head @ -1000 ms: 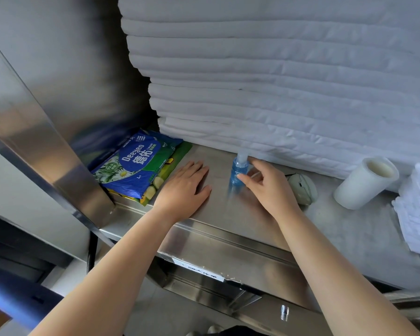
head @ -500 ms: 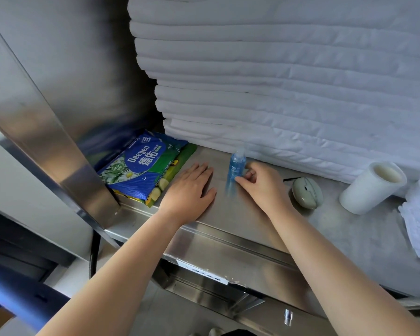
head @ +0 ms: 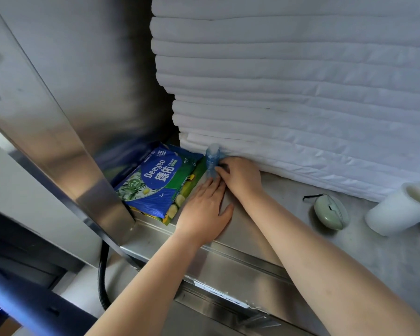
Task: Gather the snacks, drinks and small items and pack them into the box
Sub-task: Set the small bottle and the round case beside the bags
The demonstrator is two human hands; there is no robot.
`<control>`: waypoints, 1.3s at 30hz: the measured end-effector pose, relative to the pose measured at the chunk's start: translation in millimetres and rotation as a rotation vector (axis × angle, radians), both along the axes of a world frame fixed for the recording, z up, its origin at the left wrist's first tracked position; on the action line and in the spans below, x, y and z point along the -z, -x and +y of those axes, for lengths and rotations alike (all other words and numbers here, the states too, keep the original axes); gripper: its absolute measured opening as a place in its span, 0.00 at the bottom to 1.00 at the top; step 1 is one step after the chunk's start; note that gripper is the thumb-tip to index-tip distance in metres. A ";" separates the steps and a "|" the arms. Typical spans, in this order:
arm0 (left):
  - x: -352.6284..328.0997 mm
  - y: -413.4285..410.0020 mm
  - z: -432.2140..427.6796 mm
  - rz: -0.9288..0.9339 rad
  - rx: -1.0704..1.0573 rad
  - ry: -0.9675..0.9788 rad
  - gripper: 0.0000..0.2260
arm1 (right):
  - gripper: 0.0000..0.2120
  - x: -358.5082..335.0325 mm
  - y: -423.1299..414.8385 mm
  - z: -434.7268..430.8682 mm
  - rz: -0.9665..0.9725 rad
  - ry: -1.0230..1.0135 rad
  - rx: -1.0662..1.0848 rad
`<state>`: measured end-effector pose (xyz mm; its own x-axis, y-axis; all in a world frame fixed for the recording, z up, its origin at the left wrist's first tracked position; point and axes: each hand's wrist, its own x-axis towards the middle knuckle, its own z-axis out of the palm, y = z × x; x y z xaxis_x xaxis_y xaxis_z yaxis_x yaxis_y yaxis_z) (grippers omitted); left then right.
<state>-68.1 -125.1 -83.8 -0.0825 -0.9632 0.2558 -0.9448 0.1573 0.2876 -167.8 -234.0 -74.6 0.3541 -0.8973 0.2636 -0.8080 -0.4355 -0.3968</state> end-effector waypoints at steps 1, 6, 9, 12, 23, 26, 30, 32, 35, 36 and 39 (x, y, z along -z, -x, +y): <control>0.3 -0.3 -0.1 0.001 0.002 0.000 0.28 | 0.12 0.7 0.4 -0.2 -0.003 0.000 -0.001; 0.0 -0.2 0.1 0.014 0.003 0.001 0.28 | 0.14 0.6 6.4 -1.1 -0.157 -0.046 -0.047; -0.7 0.0 0.1 0.012 0.006 0.004 0.28 | 0.16 -2.4 6.9 -1.1 -0.247 -0.069 -0.104; -1.6 0.0 0.4 0.012 0.005 0.007 0.28 | 0.17 -2.7 5.2 1.9 -0.262 -0.065 -0.117; -1.3 -0.2 -0.1 0.007 0.005 0.010 0.28 | 0.15 -2.2 -2.5 0.4 -0.209 -0.040 -0.103; -1.0 -0.2 0.6 0.005 0.003 0.010 0.27 | 0.15 -5.8 -5.4 0.4 -0.217 -0.055 -0.109; -0.3 -0.5 0.1 -0.003 0.004 0.004 0.27 | 0.14 -9.1 -8.8 -0.4 -0.245 -0.072 -0.121; 0.2 -0.7 -0.4 -0.007 0.005 -0.005 0.28 | 0.15 -8.3 -3.6 -1.0 -0.237 -0.067 -0.108; 1.0 -1.5 -1.0 -0.012 0.007 -0.014 0.29 | 0.15 -5.6 9.6 -2.3 -0.196 -0.058 -0.113; 1.0 -1.6 -1.3 -0.011 0.007 -0.014 0.29 | 0.15 -4.6 13.4 -3.0 -0.188 -0.056 -0.121; 1.1 -1.5 -1.3 -0.006 0.005 -0.016 0.28 | 0.15 -3.4 16.8 -4.6 -0.177 -0.071 -0.149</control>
